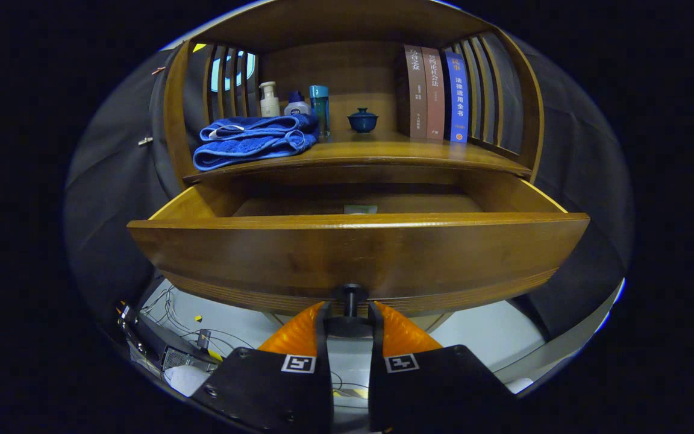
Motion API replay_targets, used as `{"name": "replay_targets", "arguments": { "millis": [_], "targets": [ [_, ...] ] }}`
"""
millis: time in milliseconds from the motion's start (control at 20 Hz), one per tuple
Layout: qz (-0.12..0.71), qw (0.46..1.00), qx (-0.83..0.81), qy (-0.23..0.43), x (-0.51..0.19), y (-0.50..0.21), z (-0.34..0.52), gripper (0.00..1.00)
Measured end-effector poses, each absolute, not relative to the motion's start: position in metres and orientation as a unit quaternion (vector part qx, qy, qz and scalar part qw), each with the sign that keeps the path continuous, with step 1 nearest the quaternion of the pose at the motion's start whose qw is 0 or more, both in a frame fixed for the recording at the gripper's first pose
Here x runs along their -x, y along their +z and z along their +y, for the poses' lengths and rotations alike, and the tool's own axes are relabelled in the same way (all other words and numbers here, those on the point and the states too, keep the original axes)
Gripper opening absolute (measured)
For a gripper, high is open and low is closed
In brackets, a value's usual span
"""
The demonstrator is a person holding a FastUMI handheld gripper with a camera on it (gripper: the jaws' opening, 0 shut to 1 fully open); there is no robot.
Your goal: Pull open the drawer, take out the items inside it, and place them on the countertop above the cabinet.
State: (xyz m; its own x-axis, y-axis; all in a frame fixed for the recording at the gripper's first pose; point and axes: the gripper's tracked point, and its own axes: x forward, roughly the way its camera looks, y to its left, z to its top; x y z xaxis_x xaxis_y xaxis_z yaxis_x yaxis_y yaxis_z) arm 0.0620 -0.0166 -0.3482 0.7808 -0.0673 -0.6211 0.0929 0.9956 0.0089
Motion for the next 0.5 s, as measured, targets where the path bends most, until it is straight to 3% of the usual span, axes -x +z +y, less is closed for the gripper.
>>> {"name": "replay_targets", "arguments": {
  "millis": [500],
  "targets": [
    [0.358,0.933,-0.022,-0.037,-0.004,-0.352,-0.009,0.27]
  ]
}}
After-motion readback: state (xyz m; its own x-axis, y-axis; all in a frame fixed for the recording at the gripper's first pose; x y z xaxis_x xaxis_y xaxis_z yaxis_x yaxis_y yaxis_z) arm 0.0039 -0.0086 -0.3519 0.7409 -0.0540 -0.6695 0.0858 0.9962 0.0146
